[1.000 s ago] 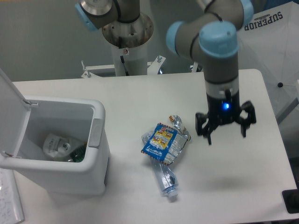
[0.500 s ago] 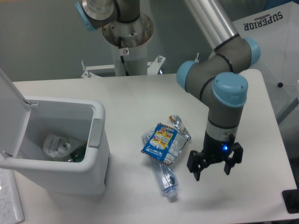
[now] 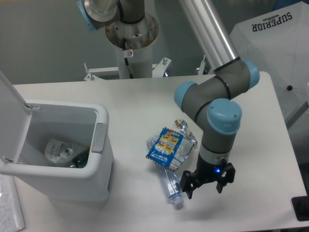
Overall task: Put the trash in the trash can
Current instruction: 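Close the gripper on the clear plastic bottle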
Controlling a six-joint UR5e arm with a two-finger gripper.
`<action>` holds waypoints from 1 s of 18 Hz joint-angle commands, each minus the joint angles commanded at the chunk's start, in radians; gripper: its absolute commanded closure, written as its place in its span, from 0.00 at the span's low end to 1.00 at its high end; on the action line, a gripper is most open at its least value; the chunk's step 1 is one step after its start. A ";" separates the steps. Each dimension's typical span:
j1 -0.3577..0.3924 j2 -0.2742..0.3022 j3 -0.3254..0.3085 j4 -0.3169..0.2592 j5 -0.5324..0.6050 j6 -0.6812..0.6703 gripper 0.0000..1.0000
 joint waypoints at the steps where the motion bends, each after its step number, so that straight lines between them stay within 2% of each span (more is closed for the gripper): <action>1: -0.005 0.002 -0.014 0.000 0.000 0.000 0.00; 6: -0.035 0.006 -0.061 0.000 0.003 0.006 0.00; 18: -0.057 -0.017 -0.080 0.002 0.046 0.011 0.00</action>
